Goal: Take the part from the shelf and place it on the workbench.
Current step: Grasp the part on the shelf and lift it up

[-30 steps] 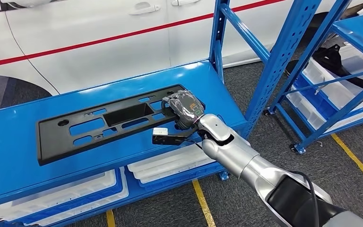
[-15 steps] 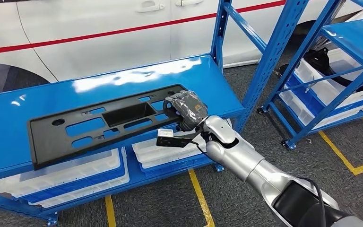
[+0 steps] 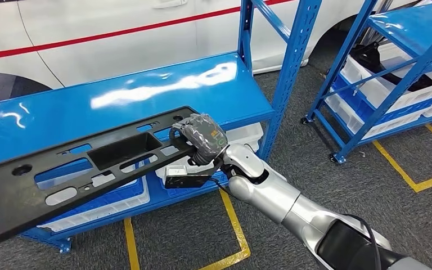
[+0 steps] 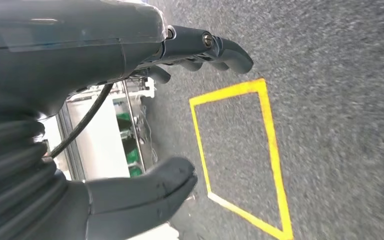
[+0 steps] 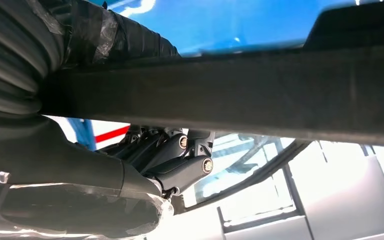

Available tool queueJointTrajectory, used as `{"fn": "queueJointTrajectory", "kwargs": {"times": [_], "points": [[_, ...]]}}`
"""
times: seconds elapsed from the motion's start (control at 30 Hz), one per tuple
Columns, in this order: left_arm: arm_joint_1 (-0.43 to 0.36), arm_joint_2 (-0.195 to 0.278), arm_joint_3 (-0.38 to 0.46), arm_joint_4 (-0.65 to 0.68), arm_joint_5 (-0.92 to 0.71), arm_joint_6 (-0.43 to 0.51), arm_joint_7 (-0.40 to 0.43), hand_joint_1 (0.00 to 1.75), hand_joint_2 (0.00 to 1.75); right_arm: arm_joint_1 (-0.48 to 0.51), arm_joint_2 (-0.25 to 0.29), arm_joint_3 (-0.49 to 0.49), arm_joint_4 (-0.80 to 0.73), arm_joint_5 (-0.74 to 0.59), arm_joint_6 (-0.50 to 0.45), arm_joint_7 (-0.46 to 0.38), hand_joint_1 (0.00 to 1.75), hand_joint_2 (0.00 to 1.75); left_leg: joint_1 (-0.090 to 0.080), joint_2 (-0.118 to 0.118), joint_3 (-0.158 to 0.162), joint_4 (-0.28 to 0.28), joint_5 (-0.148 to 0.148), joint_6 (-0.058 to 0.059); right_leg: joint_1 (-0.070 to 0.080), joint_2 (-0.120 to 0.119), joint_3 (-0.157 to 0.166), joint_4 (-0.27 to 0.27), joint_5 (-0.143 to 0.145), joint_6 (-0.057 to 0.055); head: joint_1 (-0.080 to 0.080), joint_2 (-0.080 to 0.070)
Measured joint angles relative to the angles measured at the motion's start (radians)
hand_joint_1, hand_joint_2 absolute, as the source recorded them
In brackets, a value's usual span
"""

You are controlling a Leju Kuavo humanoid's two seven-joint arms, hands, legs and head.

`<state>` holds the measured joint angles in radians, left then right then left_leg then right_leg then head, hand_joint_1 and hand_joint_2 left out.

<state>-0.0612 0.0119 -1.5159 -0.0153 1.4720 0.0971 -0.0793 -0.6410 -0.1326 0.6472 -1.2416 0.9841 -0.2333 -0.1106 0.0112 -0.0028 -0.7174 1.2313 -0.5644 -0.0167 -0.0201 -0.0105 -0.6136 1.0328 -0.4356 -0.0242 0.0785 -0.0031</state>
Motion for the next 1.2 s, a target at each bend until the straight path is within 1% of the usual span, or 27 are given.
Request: {"fn": "queueJointTrajectory", "kwargs": {"times": [0.03,0.07,0.1,0.17,0.23,0.27,0.33,0.37,0.4,0.43,0.5,0.53,0.6,0.63,0.67,0.73,0.8,0.87,0.9,0.93,1.0,1.03,1.07,1.1,1.13,1.17,1.2], "points": [[-0.002,0.001,-0.001,0.0,-0.005,0.003,-0.006,0.0,1.75,0.002,-0.008,-0.001,-0.006,0.0,-0.001,0.009,1.75,1.75,0.002,0.0,-0.004,0.053,-0.019,-0.004,0.0,0.0,-0.017,0.001,0.013,0.002,0.0,0.0],[-0.004,0.001,-0.004,0.0,-0.011,0.007,-0.012,0.0,1.75,0.006,-0.019,-0.004,-0.013,0.001,-0.001,0.016,1.75,1.75,0.004,0.0,0.004,0.08,-0.013,-0.006,-0.001,-0.001,-0.033,0.001,0.026,0.005,0.0,0.0],[-0.007,0.001,-0.007,0.0,-0.016,0.01,-0.017,0.0,1.75,0.012,-0.034,-0.008,-0.023,0.002,-0.001,0.02,1.75,1.75,0.006,0.0,0.028,0.075,0.011,-0.008,-0.003,-0.002,-0.049,0.003,0.038,0.009,0.0,0.0],[-0.012,0.002,-0.015,-0.001,-0.022,0.015,-0.025,0.0,1.75,0.025,-0.066,-0.021,-0.049,0.002,-0.001,0.024,1.75,1.75,0.01,-0.001,0.126,-0.03,0.05,-0.009,-0.005,-0.004,-0.078,0.007,0.062,0.02,0.0,0.0],[-0.015,0.003,-0.02,-0.003,-0.024,0.018,-0.028,0.0,1.75,0.035,-0.09,-0.039,-0.073,0.001,-0.001,0.025,1.75,1.75,0.009,-0.004,0.223,-0.169,0.03,-0.002,-0.004,-0.003,-0.095,0.011,0.084,0.034,0.001,0.0],[-0.016,0.003,-0.022,-0.004,-0.024,0.019,-0.029,0.0,1.75,0.037,-0.098,-0.047,-0.083,0.0,-0.001,0.024,1.75,1.75,0.006,-0.006,0.245,-0.208,0.015,0.004,-0.003,-0.002,-0.097,0.008,0.095,0.041,0.001,0.0],[-0.017,0.003,-0.023,-0.005,-0.025,0.02,-0.03,0.0,1.75,0.042,-0.11,-0.055,-0.095,0.0,0.0,0.023,1.75,1.75,0.003,-0.005,0.239,-0.22,0.025,0.022,-0.004,0.0,-0.097,-0.005,0.118,0.056,0.001,0.0],[-0.019,0.003,-0.023,-0.006,-0.025,0.021,-0.031,0.0,1.75,0.045,-0.115,-0.057,-0.098,0.0,0.001,0.023,1.75,1.75,0.002,-0.003,0.23,-0.223,0.037,0.032,-0.006,0.002,-0.102,-0.004,0.111,0.061,0.001,0.0],[-0.02,0.003,-0.024,-0.007,-0.024,0.022,-0.032,0.0,1.75,0.048,-0.121,-0.058,-0.101,0.001,0.002,0.023,1.75,1.75,0.003,0.0,0.218,-0.225,0.052,0.043,-0.008,0.004,-0.111,0.012,0.081,0.065,0.001,0.0],[-0.021,0.003,-0.024,-0.008,-0.022,0.023,-0.032,0.0,1.75,0.051,-0.129,-0.06,-0.104,0.003,0.004,0.023,1.75,1.75,0.004,0.003,0.202,-0.227,0.069,0.051,-0.009,0.006,-0.124,0.05,0.031,0.067,0.001,0.0],[-0.022,0.003,-0.024,-0.009,-0.017,0.027,-0.032,0.0,1.75,0.055,-0.144,-0.062,-0.108,0.006,0.006,0.024,1.75,1.75,-0.001,0.005,0.168,-0.225,0.098,0.062,-0.008,0.007,-0.151,0.176,-0.08,0.07,0.002,0.0],[-0.021,0.004,-0.023,-0.009,-0.015,0.029,-0.032,0.0,1.75,0.057,-0.153,-0.063,-0.11,0.007,0.007,0.025,1.75,1.75,-0.004,0.005,0.149,-0.224,0.112,0.064,-0.006,0.007,-0.157,0.24,-0.106,0.07,0.002,0.0],[-0.019,0.004,-0.023,-0.009,-0.012,0.03,-0.03,0.0,1.75,0.062,-0.167,-0.066,-0.114,0.006,0.007,0.026,1.75,1.75,-0.011,0.005,0.111,-0.218,0.137,0.065,-0.001,0.007,-0.132,0.293,-0.087,0.065,0.001,0.0],[-0.018,0.004,-0.023,-0.01,-0.011,0.03,-0.029,0.0,1.75,0.064,-0.172,-0.068,-0.117,0.006,0.007,0.026,1.75,1.75,-0.014,0.004,0.094,-0.215,0.148,0.064,0.003,0.008,-0.094,0.267,-0.062,0.058,0.001,0.0],[-0.017,0.003,-0.023,-0.01,-0.009,0.03,-0.026,0.0,1.75,0.066,-0.175,-0.07,-0.121,0.005,0.008,0.025,1.75,1.75,-0.016,0.004,0.08,-0.211,0.158,0.063,0.009,0.009,-0.039,0.209,-0.05,0.048,0.001,0.0],[-0.016,0.0,-0.023,-0.011,-0.005,0.03,-0.02,0.0,1.75,0.067,-0.179,-0.075,-0.132,0.004,0.009,0.019,1.75,1.75,-0.021,0.005,0.063,-0.208,0.177,0.057,0.019,0.009,0.07,0.063,-0.07,0.03,0.001,0.0],[-0.014,-0.002,-0.023,-0.012,-0.003,0.03,-0.017,0.0,1.75,0.067,-0.181,-0.08,-0.14,0.004,0.01,0.015,1.75,1.75,-0.02,0.006,0.058,-0.213,0.196,0.047,0.027,0.008,0.112,-0.012,-0.091,0.02,0.001,0.0],[-0.013,-0.001,-0.023,-0.013,-0.002,0.03,-0.016,0.0,1.75,0.066,-0.182,-0.081,-0.141,0.006,0.012,0.014,1.75,1.75,-0.02,0.004,0.052,-0.215,0.205,0.036,0.022,0.004,0.101,-0.024,-0.069,0.01,0.001,0.0],[-0.013,-0.002,-0.023,-0.013,-0.002,0.03,-0.015,0.0,1.75,0.066,-0.183,-0.081,-0.142,0.007,0.013,0.014,1.75,1.75,-0.02,0.002,0.044,-0.202,0.184,0.03,0.018,0.0,0.091,-0.03,-0.055,0.003,0.001,0.0],[-0.013,-0.002,-0.023,-0.013,-0.002,0.03,-0.014,0.0,1.75,0.067,-0.183,-0.081,-0.143,0.007,0.014,0.014,1.75,1.75,-0.019,0.0,0.031,-0.172,0.143,0.024,0.014,-0.003,0.079,-0.035,-0.039,-0.003,0.001,0.0],[-0.013,-0.003,-0.023,-0.014,-0.002,0.03,-0.013,0.0,1.75,0.068,-0.183,-0.081,-0.143,0.008,0.014,0.014,1.75,1.75,-0.01,0.0,0.001,-0.056,0.036,0.011,0.012,-0.005,0.047,-0.035,-0.011,-0.008,0.001,0.0],[-0.012,-0.004,-0.023,-0.014,-0.002,0.03,-0.013,0.0,1.75,0.068,-0.183,-0.081,-0.143,0.008,0.015,0.014,1.75,1.75,-0.005,0.0,-0.008,0.008,0.004,0.004,0.011,-0.005,0.029,-0.034,0.003,-0.007,0.001,0.0],[-0.012,-0.003,-0.023,-0.014,-0.002,0.03,-0.013,0.0,1.75,0.069,-0.184,-0.081,-0.143,0.008,0.015,0.014,1.75,1.75,-0.001,0.0,-0.009,0.054,-0.002,-0.001,0.01,-0.006,0.011,-0.032,0.016,-0.004,0.001,0.0],[-0.013,-0.003,-0.023,-0.014,-0.002,0.03,-0.013,0.0,1.75,0.07,-0.184,-0.081,-0.143,0.008,0.015,0.014,1.75,1.75,0.003,0.0,0.004,0.072,0.016,-0.006,0.008,-0.006,-0.008,-0.028,0.028,-0.001,0.0,0.0],[-0.013,-0.003,-0.023,-0.014,-0.002,0.03,-0.013,0.0,1.75,0.07,-0.184,-0.081,-0.143,0.008,0.015,0.014,1.75,1.75,0.007,0.0,0.034,0.057,0.044,-0.011,0.005,-0.007,-0.028,-0.023,0.039,0.004,0.0,0.0],[-0.015,-0.003,-0.023,-0.014,-0.002,0.03,-0.014,0.0,1.75,0.07,-0.184,-0.081,-0.143,0.008,0.016,0.013,1.75,1.75,0.01,0.0,0.082,0.009,0.067,-0.014,0.003,-0.007,-0.045,-0.015,0.05,0.009,0.0,0.0],[-0.016,-0.003,-0.023,-0.014,-0.002,0.03,-0.015,0.0,1.75,0.07,-0.184,-0.082,-0.144,0.008,0.016,0.013,1.75,1.75,0.012,0.0,0.142,-0.065,0.068,-0.016,0.002,-0.006,-0.061,-0.006,0.058,0.016,0.0,0.0]]}}
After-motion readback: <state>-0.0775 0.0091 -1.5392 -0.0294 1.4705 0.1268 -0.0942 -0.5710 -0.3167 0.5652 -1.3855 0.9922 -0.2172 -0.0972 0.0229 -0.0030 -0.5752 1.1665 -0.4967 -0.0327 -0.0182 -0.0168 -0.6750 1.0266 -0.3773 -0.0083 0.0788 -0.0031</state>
